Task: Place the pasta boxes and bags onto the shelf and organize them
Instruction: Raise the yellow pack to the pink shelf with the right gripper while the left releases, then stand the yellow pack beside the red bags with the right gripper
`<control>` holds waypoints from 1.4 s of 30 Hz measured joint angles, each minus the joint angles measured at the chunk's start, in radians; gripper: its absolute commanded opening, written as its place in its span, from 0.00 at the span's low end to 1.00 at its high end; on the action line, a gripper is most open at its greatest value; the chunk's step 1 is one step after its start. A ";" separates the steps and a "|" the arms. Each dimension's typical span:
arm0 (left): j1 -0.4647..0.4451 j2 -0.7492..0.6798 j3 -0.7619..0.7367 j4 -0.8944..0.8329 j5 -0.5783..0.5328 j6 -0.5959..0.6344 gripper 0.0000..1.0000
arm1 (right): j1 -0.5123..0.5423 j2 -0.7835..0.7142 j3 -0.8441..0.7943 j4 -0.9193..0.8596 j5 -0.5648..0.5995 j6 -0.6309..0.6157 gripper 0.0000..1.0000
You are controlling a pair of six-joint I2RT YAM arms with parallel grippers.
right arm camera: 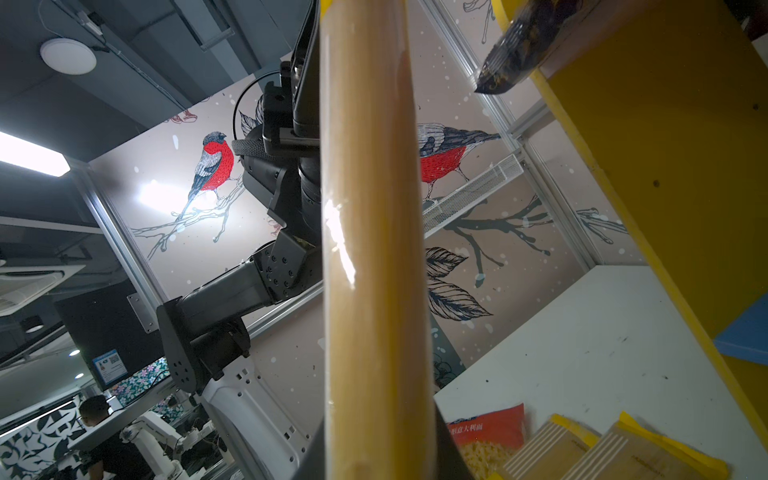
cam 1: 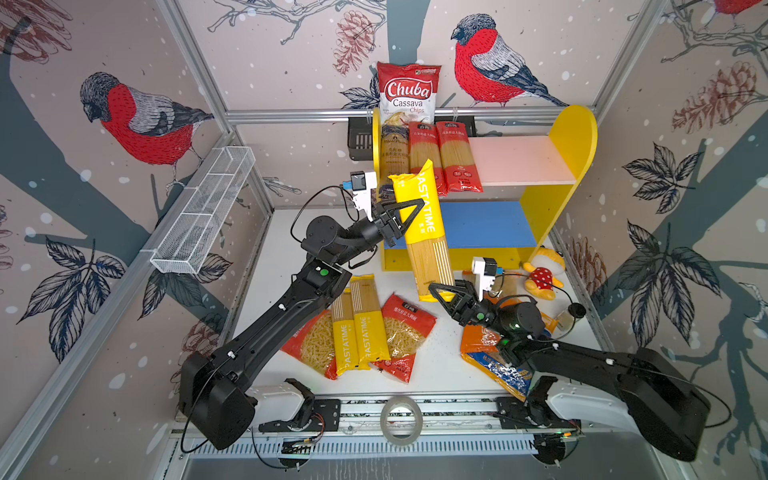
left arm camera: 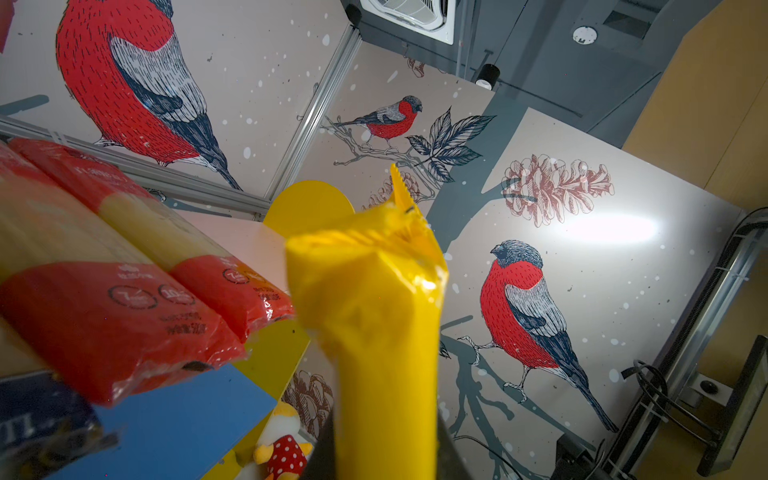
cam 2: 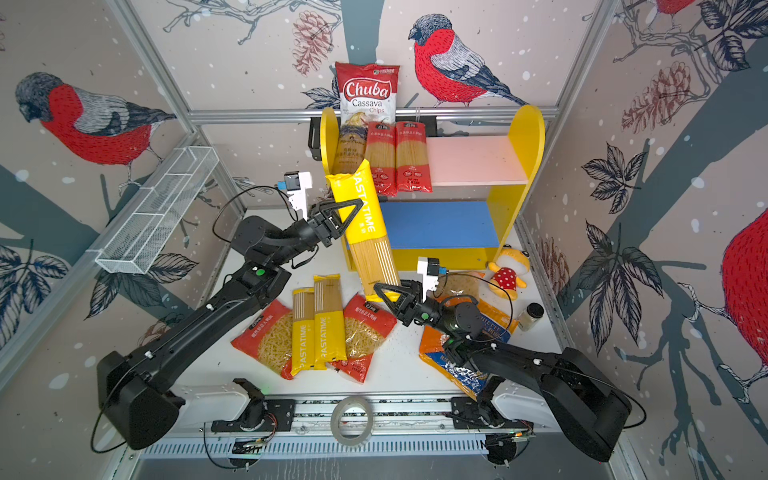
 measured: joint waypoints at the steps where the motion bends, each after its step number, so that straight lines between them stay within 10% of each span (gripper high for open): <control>1: -0.001 0.013 0.023 -0.004 -0.007 0.002 0.34 | -0.006 -0.001 0.008 0.000 -0.001 0.000 0.15; 13: -0.001 0.147 0.212 -0.080 -0.035 0.025 0.64 | -0.153 0.003 0.143 -0.047 0.018 0.066 0.06; 28: -0.001 0.104 0.056 -0.074 -0.063 -0.002 0.66 | -0.404 -0.048 0.555 -0.559 0.005 0.065 0.03; 42: -0.001 -0.045 -0.207 -0.082 -0.139 -0.008 0.66 | -0.670 0.261 1.113 -1.199 -0.229 0.140 0.00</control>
